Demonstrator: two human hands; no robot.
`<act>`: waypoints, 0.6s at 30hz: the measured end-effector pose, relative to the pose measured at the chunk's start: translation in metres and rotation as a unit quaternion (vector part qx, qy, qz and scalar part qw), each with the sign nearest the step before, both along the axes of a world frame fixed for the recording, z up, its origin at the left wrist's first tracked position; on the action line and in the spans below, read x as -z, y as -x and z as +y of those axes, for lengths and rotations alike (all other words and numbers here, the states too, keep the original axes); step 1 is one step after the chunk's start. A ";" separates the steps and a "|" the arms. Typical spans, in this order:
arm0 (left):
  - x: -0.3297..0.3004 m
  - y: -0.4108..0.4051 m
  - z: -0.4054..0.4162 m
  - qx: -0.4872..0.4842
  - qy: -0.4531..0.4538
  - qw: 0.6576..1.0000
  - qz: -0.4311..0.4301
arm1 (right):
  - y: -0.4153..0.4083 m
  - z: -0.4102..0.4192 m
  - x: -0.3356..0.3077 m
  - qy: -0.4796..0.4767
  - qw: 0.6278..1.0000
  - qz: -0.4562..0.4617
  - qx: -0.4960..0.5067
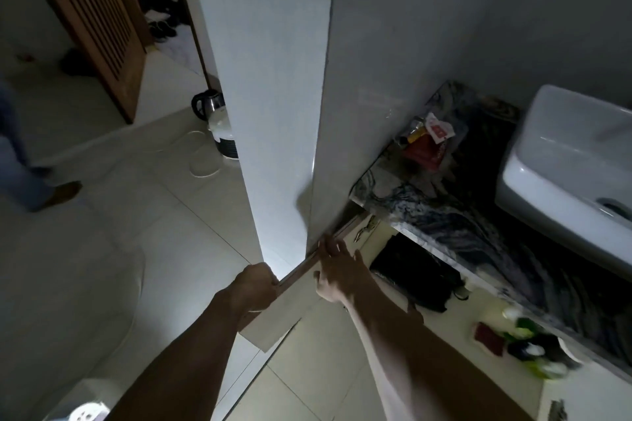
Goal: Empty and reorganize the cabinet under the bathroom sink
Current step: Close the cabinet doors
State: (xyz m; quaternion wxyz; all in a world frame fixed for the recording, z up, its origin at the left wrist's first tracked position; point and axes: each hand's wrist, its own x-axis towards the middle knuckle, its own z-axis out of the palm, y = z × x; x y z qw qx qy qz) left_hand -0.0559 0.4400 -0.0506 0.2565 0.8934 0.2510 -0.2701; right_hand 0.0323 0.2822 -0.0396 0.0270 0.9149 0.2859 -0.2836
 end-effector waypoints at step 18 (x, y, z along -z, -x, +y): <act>-0.012 0.018 -0.100 -0.157 0.287 0.941 0.086 | 0.010 -0.089 -0.006 0.027 0.996 0.085 0.022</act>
